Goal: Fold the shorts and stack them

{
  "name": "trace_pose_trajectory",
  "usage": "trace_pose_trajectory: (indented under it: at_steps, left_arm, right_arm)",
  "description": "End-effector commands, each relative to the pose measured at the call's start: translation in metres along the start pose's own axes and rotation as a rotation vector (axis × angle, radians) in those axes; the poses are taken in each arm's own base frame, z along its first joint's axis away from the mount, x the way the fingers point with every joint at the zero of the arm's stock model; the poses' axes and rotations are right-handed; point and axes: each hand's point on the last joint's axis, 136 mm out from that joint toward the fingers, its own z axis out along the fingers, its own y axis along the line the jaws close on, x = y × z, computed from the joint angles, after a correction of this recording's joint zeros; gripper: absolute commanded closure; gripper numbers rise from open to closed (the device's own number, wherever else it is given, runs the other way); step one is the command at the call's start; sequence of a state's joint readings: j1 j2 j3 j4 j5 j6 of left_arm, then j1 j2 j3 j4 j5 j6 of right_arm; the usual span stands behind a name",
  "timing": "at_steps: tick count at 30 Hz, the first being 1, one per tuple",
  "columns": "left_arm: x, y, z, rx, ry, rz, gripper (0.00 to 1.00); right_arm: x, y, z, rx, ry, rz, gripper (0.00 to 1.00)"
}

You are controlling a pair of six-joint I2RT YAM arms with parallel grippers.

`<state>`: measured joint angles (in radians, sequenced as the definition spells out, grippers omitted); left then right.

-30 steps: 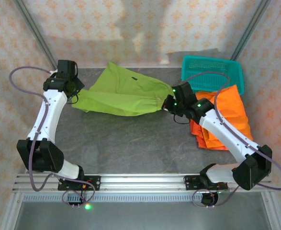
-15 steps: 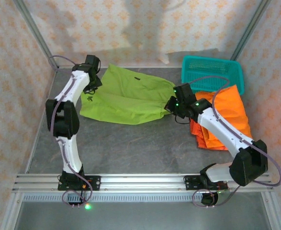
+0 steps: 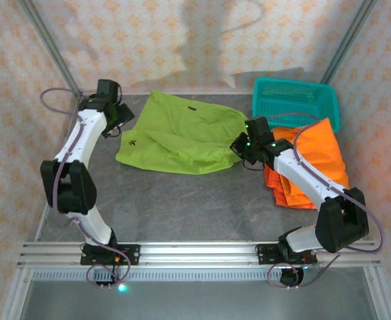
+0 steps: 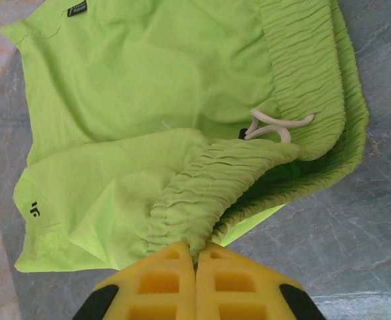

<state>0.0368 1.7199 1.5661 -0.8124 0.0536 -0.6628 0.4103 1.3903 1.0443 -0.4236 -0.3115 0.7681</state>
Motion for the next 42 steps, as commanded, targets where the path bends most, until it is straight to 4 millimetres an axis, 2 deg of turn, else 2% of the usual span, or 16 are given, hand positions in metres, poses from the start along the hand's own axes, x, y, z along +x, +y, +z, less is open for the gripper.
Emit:
trace_pose_trajectory:
  at_steps: [1, 10, 16, 23, 28, 35, 39, 42]
  left_arm:
    - [0.02, 0.022, 0.032, -0.042, 0.079, -0.05, 0.22]
    - [0.055, 0.035, 0.079, -0.071, 0.209, -0.067, 0.28]
    - [0.061, 0.054, 0.091, -0.161, 0.205, -0.05, 0.29]
    - [0.064, 0.064, 0.099, -0.207, 0.202, -0.035, 0.3]
    - [0.072, 0.06, 0.103, -0.176, 0.233, -0.042, 0.32]
    - [0.082, 0.052, 0.105, -0.122, 0.267, -0.069, 0.48]
    - [0.086, 0.054, 0.106, -0.128, 0.284, -0.069, 0.7]
    - [0.076, 0.057, 0.095, -0.146, 0.24, -0.066, 0.78]
  right_arm:
    - [0.0, 0.001, 0.004, -0.017, -0.001, 0.015, 1.0]
    - [0.003, -0.002, 0.005, -0.019, 0.009, 0.017, 1.0]
    - [0.005, -0.005, 0.005, -0.015, 0.011, 0.021, 1.0]
    - [0.007, -0.007, 0.005, -0.014, 0.017, 0.023, 1.0]
    - [0.008, -0.008, 0.005, -0.013, 0.017, 0.024, 1.0]
    - [0.009, -0.009, 0.006, -0.015, 0.02, 0.03, 1.0]
    - [0.01, -0.009, 0.007, -0.013, 0.025, 0.03, 1.0]
    - [0.01, -0.009, 0.007, -0.013, 0.025, 0.029, 1.0]
